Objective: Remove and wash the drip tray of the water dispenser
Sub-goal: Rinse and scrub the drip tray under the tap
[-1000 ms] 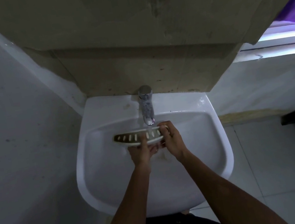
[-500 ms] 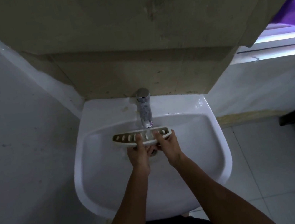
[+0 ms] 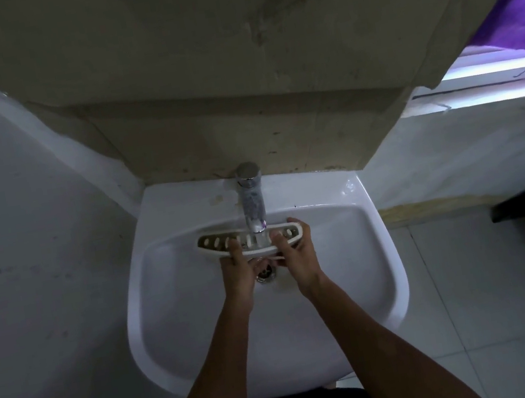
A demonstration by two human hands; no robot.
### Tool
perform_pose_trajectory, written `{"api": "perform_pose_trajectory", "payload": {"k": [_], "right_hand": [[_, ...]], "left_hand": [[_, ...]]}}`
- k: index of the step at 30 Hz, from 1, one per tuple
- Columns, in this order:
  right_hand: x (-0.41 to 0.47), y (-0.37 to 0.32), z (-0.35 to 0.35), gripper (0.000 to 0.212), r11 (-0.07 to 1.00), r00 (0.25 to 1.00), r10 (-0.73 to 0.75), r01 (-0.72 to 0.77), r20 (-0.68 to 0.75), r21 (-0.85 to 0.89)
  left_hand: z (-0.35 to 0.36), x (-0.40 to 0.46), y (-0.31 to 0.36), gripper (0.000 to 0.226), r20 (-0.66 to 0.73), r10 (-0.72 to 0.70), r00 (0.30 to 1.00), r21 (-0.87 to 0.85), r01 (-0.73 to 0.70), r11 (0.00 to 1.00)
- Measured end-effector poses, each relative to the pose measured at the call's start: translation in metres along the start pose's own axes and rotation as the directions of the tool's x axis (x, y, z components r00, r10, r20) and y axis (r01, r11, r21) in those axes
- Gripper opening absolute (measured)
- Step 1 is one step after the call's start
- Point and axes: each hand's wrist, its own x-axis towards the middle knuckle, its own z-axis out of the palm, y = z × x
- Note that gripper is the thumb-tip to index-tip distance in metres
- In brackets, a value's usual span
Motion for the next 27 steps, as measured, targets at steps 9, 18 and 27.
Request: {"api": "perform_pose_trajectory", "payload": {"k": [9,18,27], "right_hand": [[0.004,-0.002,-0.021,0.036,0.999,0.995,0.040,-0.039,0.096,-0.015],[0.005,-0.007,-0.025,0.035,1.000,0.997,-0.008,0.010,0.074,-0.024],[0.011,-0.003,-0.025,0.018,0.945,0.989,-0.122,0.143,0.089,-0.294]], "left_hand": [[-0.027,0.007,0.008,0.073,-0.155,0.134,0.979,0.156,-0.110,0.982],[-0.041,0.024,0.017,0.016,-0.040,0.311,0.950,0.272,-0.289,0.918],[-0.054,0.026,0.016,0.015,0.100,0.288,0.952,0.324,-0.305,0.896]]}}
